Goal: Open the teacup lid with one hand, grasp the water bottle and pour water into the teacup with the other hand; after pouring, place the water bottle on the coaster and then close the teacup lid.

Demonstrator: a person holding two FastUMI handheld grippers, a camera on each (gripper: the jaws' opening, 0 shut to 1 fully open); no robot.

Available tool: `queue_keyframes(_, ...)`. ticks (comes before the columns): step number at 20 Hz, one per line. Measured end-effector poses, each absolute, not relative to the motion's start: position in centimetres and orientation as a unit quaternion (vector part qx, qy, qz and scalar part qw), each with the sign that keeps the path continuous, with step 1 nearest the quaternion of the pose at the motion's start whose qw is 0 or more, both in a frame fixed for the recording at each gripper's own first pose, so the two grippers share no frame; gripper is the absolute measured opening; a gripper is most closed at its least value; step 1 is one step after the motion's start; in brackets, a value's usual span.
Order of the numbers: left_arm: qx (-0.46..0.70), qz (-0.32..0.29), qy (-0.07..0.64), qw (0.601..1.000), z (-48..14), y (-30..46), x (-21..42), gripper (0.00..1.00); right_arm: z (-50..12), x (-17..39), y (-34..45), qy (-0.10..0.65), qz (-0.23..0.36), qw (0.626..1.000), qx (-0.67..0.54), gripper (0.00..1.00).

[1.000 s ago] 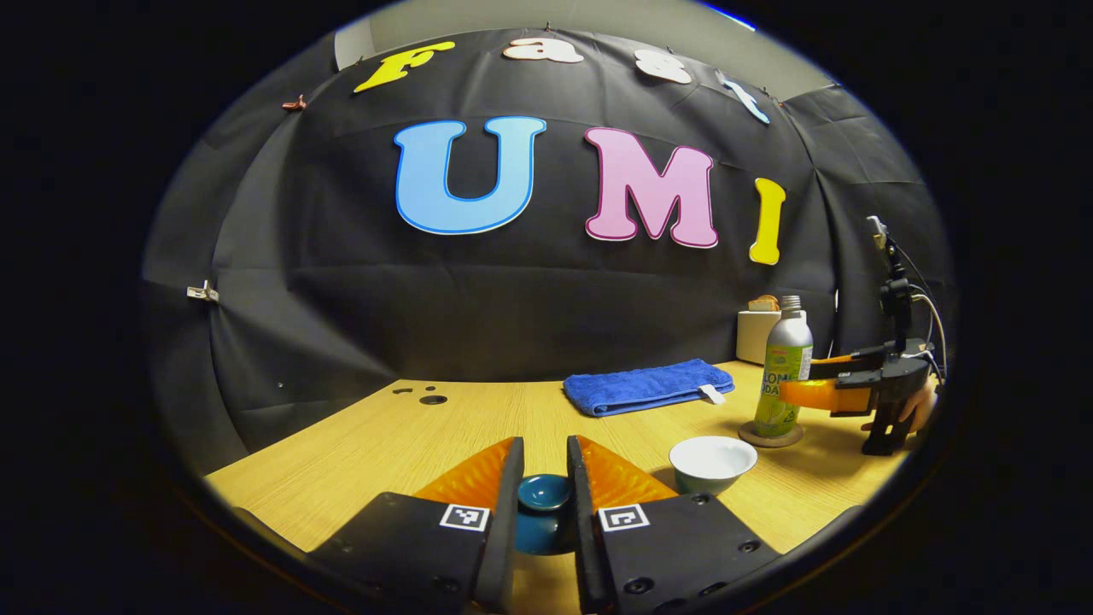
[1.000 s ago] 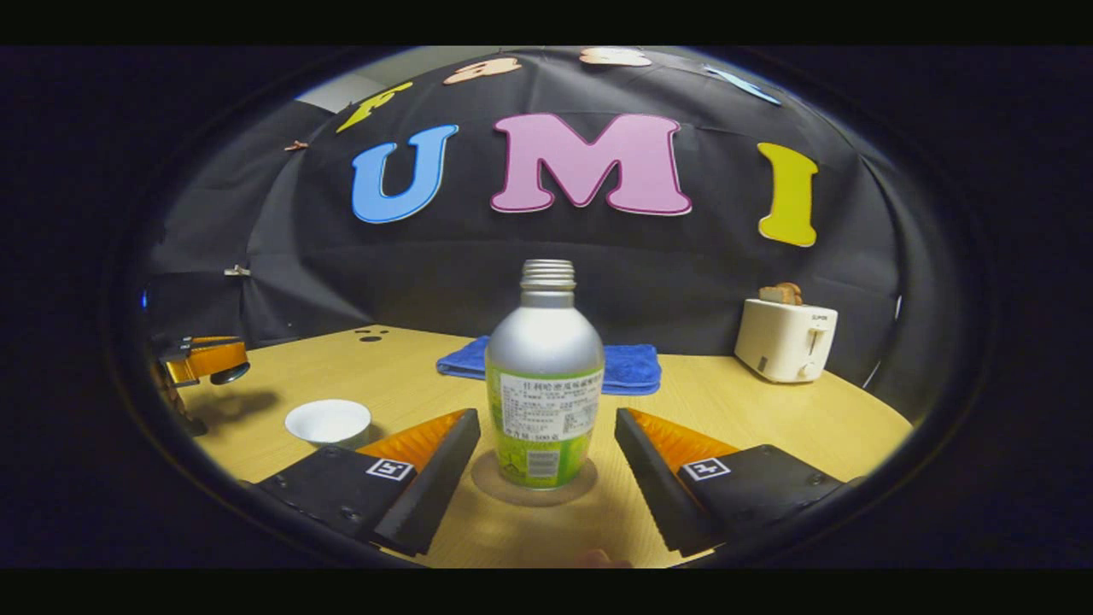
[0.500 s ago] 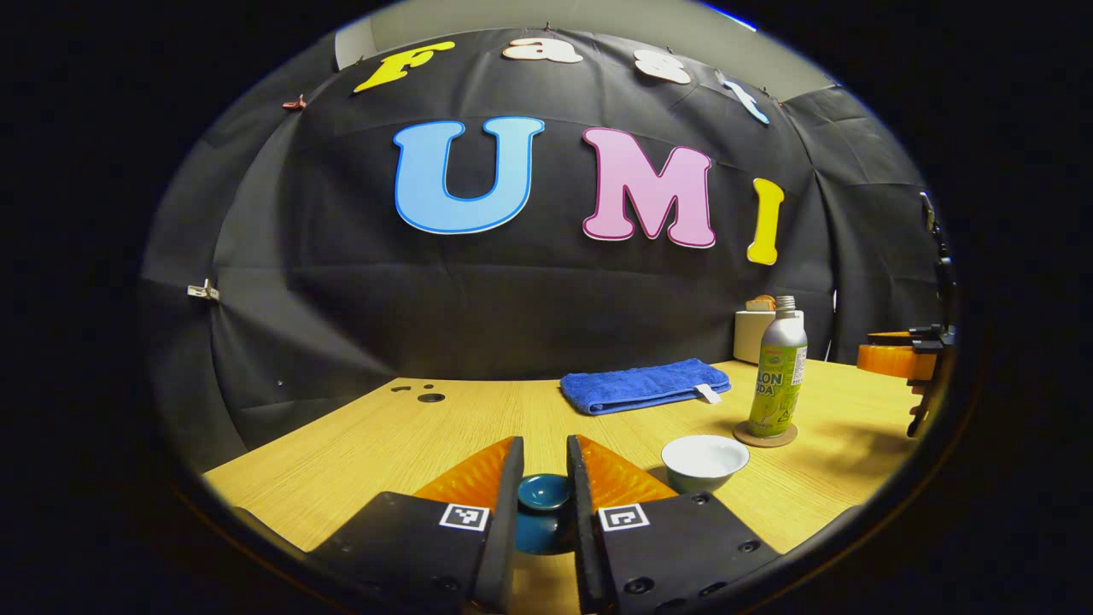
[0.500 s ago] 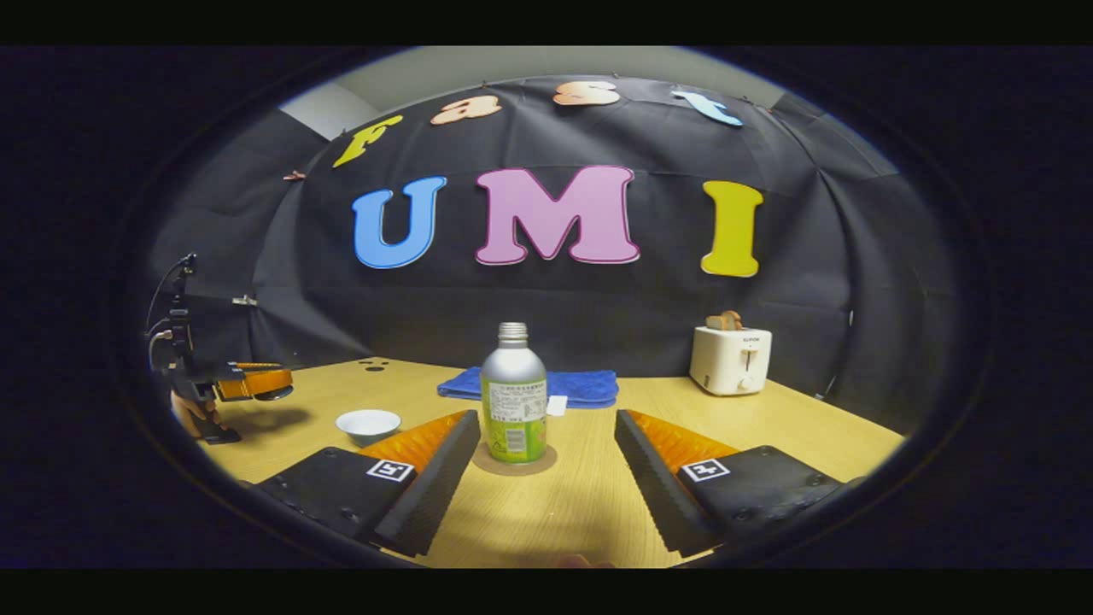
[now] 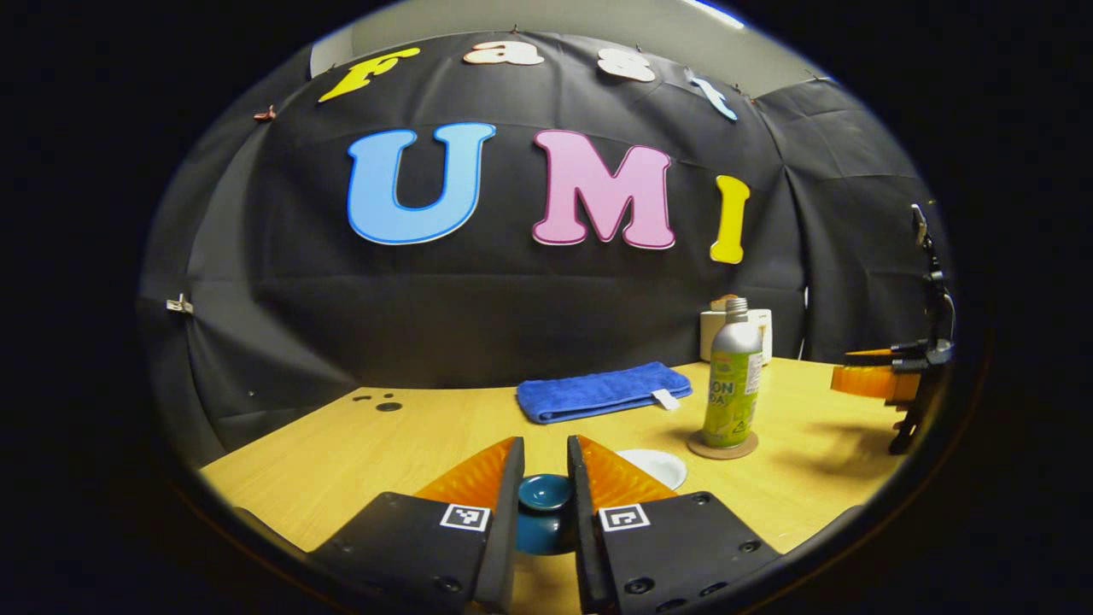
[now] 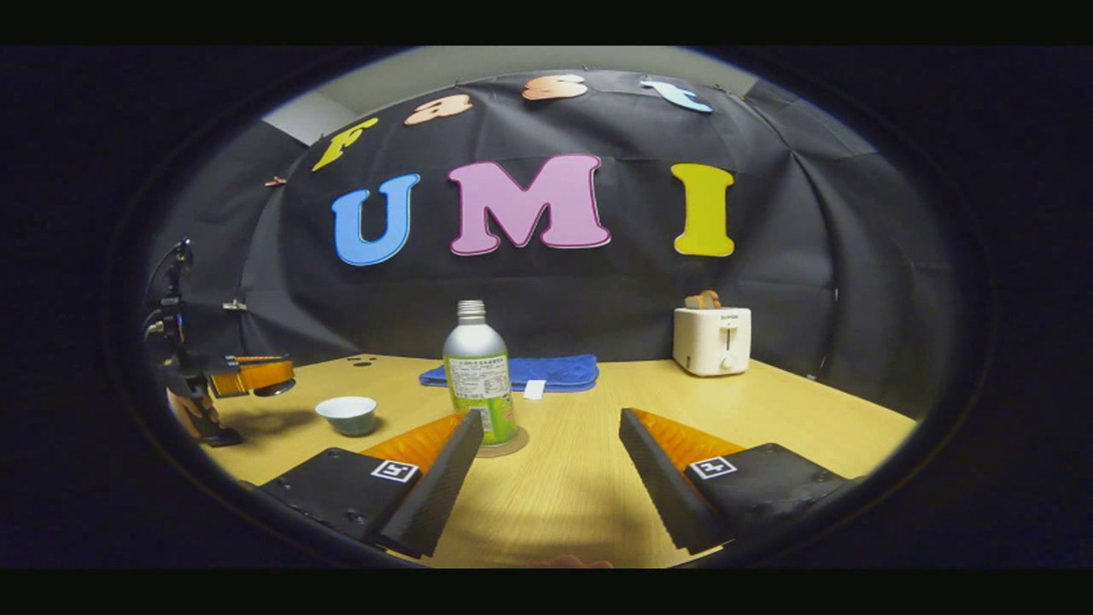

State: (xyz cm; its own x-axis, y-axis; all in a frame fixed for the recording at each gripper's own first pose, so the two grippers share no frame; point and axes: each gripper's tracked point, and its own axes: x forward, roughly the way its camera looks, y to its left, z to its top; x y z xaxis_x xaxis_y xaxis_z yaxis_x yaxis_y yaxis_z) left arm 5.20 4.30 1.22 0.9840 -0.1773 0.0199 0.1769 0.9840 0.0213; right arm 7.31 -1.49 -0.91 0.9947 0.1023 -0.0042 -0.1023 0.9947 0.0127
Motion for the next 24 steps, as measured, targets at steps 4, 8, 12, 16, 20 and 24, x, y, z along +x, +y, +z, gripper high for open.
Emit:
queue_keyframes(4, 0.031, -0.119, 0.010, 0.992, 0.5, 1.0, 7.5, 0.32, -0.7, 7.3, -1.9, -0.003, 0.041, 0.999, -0.003, 0.99)
queue_keyframes(8, 0.011, -0.138, 0.029, 0.990, -0.2, -1.8, 9.4, 0.33, -0.8, 7.4, -1.8, -0.003, 0.039, 0.999, -0.001, 0.99)
queue_keyframes(12, 0.029, -0.132, 0.056, 0.989, -1.6, -2.7, 10.8, 0.33, -0.8, 7.2, -1.0, -0.002, 0.059, 0.998, 0.000, 0.99)
queue_keyframes(16, 0.037, -0.135, 0.067, 0.988, -1.9, -3.4, 11.4, 0.34, -0.7, 7.2, -1.0, -0.002, 0.059, 0.998, 0.000, 0.99)
queue_keyframes(20, 0.047, -0.128, 0.086, 0.987, -2.7, -3.3, 11.7, 0.34, -0.8, 7.1, -1.1, -0.003, 0.059, 0.998, 0.000, 0.99)
queue_keyframes(24, 0.042, -0.124, 0.086, 0.988, -2.6, -3.0, 11.5, 0.34, -0.8, 7.2, -1.0, -0.003, 0.059, 0.998, 0.000, 0.99)
